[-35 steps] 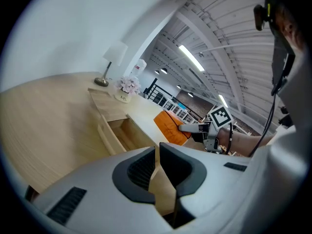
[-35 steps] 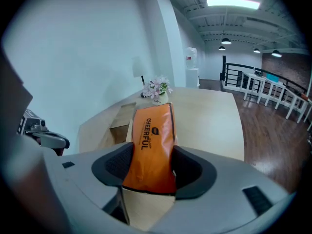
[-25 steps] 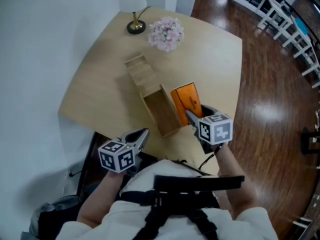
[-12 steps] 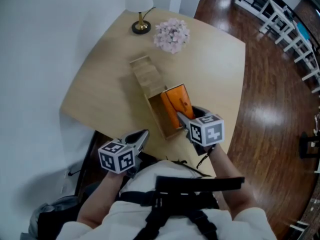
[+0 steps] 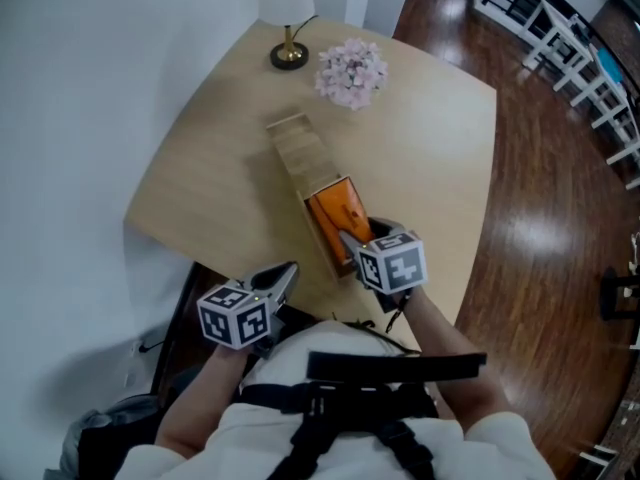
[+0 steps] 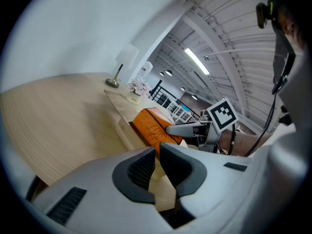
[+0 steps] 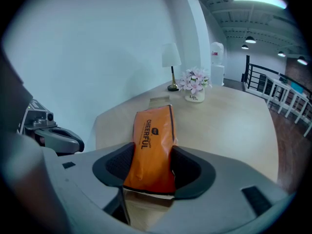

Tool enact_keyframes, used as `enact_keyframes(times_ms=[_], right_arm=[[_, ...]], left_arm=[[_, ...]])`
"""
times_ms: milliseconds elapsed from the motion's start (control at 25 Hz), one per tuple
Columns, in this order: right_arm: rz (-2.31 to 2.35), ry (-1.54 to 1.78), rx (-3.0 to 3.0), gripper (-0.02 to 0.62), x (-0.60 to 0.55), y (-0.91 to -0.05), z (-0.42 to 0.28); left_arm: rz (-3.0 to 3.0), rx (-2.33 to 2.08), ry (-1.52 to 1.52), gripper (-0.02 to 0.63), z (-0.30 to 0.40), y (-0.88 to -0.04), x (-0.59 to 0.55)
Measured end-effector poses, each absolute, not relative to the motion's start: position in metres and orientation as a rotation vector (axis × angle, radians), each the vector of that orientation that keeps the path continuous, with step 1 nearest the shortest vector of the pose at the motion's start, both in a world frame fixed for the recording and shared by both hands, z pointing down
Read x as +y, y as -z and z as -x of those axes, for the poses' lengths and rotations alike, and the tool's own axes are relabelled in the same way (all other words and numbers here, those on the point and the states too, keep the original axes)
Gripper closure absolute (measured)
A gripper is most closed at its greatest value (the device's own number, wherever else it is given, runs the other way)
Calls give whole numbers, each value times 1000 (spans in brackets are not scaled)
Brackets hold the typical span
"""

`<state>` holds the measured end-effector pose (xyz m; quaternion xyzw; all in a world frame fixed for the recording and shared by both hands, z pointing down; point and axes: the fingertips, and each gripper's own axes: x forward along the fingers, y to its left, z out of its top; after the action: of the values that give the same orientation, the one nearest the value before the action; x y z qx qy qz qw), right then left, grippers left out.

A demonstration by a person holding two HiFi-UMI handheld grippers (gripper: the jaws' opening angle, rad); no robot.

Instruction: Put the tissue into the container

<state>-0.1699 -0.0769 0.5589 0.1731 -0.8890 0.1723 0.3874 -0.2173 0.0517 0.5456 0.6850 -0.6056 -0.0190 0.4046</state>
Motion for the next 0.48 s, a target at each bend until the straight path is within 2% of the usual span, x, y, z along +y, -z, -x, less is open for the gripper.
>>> enact_keyframes(times_ms=[480], right_arm=[[-484, -425, -2166, 348, -76, -593, 175]], left_arm=[[-1729, -1528, 47, 578, 226, -548, 50]])
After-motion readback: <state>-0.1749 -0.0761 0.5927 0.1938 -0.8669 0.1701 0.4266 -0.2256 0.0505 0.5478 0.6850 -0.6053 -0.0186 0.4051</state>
